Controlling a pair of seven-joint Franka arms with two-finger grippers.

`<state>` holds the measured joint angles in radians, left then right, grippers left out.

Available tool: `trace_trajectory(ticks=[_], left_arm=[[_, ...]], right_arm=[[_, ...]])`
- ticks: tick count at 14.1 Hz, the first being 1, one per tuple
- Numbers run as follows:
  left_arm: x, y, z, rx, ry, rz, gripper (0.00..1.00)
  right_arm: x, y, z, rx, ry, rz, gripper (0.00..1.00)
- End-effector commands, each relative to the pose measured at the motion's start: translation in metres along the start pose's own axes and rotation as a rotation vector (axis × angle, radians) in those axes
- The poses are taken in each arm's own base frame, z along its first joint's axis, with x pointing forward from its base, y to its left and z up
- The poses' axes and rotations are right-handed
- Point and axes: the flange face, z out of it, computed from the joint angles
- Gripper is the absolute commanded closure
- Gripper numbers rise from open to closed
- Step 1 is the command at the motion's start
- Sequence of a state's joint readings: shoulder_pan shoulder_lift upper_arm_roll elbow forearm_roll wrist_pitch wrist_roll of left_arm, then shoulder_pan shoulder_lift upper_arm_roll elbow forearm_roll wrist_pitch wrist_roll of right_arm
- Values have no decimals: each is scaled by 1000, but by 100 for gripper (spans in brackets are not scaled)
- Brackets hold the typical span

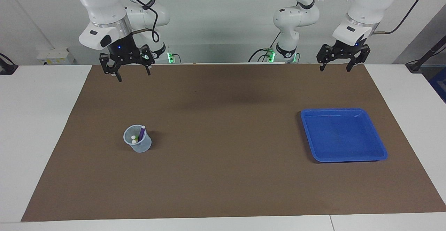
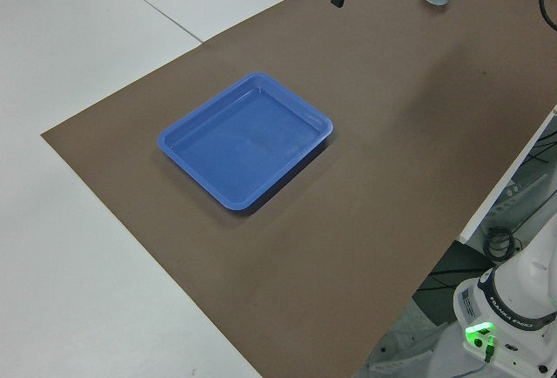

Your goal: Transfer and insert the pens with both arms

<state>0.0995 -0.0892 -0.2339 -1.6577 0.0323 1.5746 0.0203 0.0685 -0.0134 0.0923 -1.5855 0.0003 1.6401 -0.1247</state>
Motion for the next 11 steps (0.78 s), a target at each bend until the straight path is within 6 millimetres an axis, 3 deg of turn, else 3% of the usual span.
trace_trajectory(ticks=[1,11], left_arm=[[-8,-1,-2,0,-4,-13,0],[-9,-4,-1,0,-7,-17,0]], right_arm=[[0,0,-3,-9,-2,12,0],[0,7,-2,-8,-1,24,0]])
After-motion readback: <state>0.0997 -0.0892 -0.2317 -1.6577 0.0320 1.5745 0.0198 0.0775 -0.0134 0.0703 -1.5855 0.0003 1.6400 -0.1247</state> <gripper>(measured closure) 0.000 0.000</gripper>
